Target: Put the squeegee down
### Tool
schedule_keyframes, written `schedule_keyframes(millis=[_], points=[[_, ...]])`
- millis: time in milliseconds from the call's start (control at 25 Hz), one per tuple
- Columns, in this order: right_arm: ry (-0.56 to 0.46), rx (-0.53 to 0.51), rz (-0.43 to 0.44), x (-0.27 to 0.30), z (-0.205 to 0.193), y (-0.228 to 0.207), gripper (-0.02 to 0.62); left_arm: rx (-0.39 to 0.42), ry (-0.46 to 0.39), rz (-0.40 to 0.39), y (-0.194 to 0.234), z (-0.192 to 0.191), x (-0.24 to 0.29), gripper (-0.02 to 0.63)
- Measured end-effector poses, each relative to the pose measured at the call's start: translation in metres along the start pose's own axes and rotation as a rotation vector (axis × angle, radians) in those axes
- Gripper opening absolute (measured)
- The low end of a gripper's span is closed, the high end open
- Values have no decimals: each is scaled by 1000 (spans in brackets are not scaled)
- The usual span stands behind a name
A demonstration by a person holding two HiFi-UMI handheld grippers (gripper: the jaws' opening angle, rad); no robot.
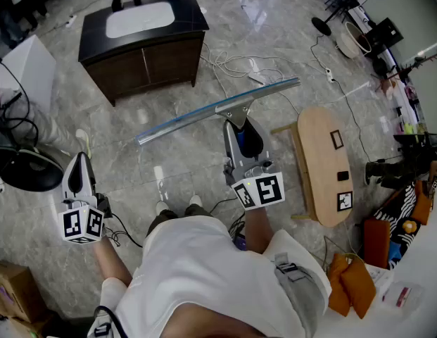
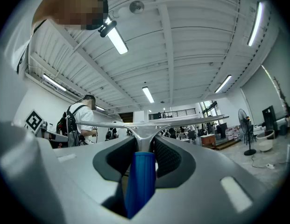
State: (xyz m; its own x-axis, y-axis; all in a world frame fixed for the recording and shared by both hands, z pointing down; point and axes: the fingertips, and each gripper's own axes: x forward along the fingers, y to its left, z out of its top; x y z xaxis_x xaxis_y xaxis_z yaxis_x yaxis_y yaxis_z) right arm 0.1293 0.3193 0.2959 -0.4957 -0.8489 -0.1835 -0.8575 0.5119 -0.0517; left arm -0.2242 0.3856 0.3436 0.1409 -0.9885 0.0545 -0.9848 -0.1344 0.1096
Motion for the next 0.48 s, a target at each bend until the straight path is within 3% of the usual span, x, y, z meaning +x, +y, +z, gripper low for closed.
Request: schedule_keyframes(millis=[480], points=[[7, -3, 2, 2, -1, -2, 127, 16, 13, -24, -7, 0, 2, 0]])
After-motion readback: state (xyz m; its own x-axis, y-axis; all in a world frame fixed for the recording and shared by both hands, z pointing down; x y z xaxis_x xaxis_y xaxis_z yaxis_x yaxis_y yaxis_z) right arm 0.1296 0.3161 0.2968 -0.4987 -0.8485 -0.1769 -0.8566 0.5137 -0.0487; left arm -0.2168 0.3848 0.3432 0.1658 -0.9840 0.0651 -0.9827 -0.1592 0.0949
